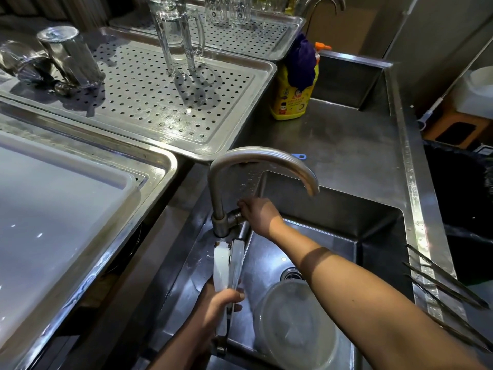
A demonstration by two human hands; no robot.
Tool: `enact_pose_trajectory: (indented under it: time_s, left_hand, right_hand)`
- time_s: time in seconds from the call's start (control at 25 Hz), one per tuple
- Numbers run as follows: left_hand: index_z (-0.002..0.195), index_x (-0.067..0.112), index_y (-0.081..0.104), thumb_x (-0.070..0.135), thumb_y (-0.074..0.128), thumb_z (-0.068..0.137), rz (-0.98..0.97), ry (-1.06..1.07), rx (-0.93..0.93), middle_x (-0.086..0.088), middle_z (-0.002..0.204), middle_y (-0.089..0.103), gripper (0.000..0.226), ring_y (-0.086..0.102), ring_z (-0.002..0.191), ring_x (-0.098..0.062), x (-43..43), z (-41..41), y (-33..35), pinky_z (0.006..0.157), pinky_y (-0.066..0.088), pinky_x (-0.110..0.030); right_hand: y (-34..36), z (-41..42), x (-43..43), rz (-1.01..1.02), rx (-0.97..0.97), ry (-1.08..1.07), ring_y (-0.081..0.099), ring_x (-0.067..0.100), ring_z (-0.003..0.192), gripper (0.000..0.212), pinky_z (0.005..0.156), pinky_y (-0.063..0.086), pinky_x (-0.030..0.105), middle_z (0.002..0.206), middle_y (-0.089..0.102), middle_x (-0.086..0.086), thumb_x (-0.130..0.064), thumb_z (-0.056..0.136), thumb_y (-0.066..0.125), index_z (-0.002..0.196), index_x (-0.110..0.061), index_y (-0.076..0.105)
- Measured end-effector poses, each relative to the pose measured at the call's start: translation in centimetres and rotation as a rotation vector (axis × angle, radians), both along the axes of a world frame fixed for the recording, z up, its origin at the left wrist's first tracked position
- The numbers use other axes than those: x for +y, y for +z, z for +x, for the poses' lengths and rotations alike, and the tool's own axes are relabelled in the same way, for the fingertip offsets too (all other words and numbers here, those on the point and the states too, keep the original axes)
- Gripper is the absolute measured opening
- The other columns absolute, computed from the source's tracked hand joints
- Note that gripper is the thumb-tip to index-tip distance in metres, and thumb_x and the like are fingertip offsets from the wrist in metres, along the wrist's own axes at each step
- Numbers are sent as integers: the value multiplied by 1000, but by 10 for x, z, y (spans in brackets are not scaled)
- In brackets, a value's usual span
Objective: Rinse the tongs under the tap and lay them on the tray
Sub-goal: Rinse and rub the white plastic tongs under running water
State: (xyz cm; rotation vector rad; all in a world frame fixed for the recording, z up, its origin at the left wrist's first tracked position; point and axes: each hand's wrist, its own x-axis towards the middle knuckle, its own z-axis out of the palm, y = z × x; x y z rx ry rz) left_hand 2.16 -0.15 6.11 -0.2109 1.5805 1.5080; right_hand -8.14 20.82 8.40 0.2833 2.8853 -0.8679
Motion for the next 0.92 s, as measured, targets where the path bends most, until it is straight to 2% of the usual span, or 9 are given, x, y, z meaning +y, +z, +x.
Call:
enact_pose_trajectory:
  time_s: [0.16,0.28,0.48,0.6,0.68,0.72,0.8,0.84,0.92]
  left_hand:
    - [86,9,78,39,76,31,-18,17,-3,-2,69,72,62,68,62,-10,2,-2,-3,46,47,-17]
    - [83,8,75,40,75,30,-24,2,9,-4,70,71,62,66,61,-11,2,-5,-1,47,48,-18]
    - [92,4,73,43,74,33,-8,20,72,-9,83,68,71,65,75,-20,1,-4,2,60,49,-25]
    - [81,8,78,38,75,49,8,21,35,-11,87,72,44,64,79,-21,-1,-2,3,67,47,-28]
    - [77,5,77,18,66,79,4,28,40,-25,104,70,17,63,79,-20,0,-2,6,64,49,-23]
    - [76,5,77,11,61,82,-9,37,43,-26,106,68,18,63,77,-19,1,-1,8,62,49,-22]
    - [73,8,78,23,71,65,5,41,8,-15,92,70,18,64,72,-16,3,-1,11,58,48,-22]
    - [75,8,77,27,75,54,13,29,5,-10,85,71,29,65,70,-15,3,-2,10,58,49,-23]
    - [76,6,76,21,75,61,13,37,-17,-10,81,70,21,64,70,-18,7,-1,14,58,50,-24]
  right_hand:
    - [0,0,3,-26,4,0,65,37,99,34,66,29,28,108,71,21,-26,107,38,116,-8,66]
    - [-1,0,4,-51,19,-3,64,36,102,34,68,29,25,112,70,20,-25,107,39,120,-8,66]
    - [-3,0,4,-60,18,-16,65,38,96,34,67,37,33,103,71,22,-26,107,40,115,-7,67]
    - [-6,0,4,-52,8,-36,65,38,100,35,68,37,31,109,71,22,-29,107,40,122,-9,65]
    - [-8,0,4,-83,10,-59,65,36,104,35,70,37,29,115,71,20,-29,106,41,126,-12,64]
    - [-8,0,3,-92,7,-66,65,35,105,35,70,37,28,116,71,19,-29,106,41,127,-12,64]
    - [-9,0,3,-89,5,-78,66,35,105,35,70,36,27,116,71,18,-30,106,41,126,-13,64]
    - [-9,1,2,-79,7,-82,66,36,105,35,70,36,28,115,71,19,-31,106,40,126,-13,63]
    - [-8,4,0,-27,0,-76,66,37,104,36,73,43,31,115,71,20,-31,107,39,130,-13,60]
